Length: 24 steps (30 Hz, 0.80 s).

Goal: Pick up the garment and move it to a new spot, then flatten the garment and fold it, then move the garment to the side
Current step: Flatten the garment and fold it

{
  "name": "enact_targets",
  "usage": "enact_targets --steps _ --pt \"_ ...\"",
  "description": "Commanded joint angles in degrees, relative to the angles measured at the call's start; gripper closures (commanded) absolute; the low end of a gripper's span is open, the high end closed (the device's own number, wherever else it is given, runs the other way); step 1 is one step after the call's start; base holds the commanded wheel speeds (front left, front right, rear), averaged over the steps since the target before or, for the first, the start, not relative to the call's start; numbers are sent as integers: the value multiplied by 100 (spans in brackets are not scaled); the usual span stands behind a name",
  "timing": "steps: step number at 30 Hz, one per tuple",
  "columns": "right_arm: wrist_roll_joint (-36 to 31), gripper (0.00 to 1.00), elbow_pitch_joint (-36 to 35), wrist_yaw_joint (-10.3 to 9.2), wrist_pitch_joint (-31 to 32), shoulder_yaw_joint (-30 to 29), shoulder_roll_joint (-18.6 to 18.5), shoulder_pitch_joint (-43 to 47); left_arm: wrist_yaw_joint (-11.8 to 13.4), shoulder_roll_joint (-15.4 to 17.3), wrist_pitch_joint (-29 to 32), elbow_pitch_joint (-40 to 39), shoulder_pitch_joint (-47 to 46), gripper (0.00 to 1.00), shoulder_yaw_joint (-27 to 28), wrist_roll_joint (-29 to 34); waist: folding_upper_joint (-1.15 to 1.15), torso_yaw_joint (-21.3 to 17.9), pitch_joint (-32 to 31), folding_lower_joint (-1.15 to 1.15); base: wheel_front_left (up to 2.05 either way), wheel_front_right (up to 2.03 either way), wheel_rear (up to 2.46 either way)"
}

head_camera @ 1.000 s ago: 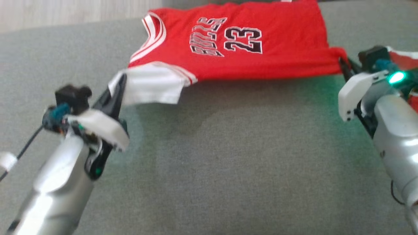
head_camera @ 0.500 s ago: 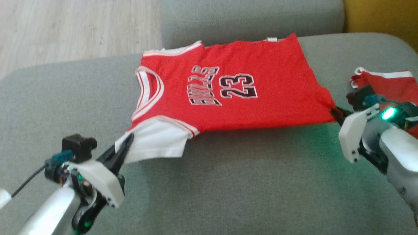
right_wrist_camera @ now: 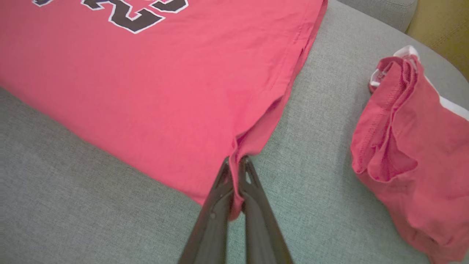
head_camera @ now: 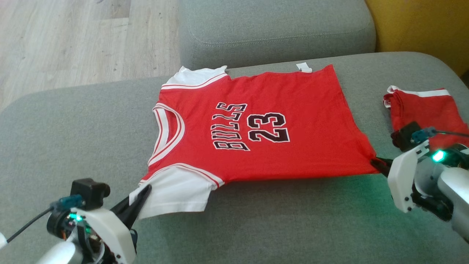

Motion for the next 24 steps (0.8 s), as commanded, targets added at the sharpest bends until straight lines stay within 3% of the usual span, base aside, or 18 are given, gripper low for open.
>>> enact_targets --steps 1,10,24 --pt "47 100 -96 20 -21 -69 -222 -26 49 258 8 -184 -250 100 271 -29 0 1 3 0 0 0 0" --pt "161 100 -86 20 35 -406 -76 -168 153 258 144 -98 -545 100 326 -14 0 -59 217 0 0 0 0" --pt "71 100 462 20 330 -968 523 -868 -216 123 803 859 -2075 100 134 159 0 -146 935 0 0 0 0"
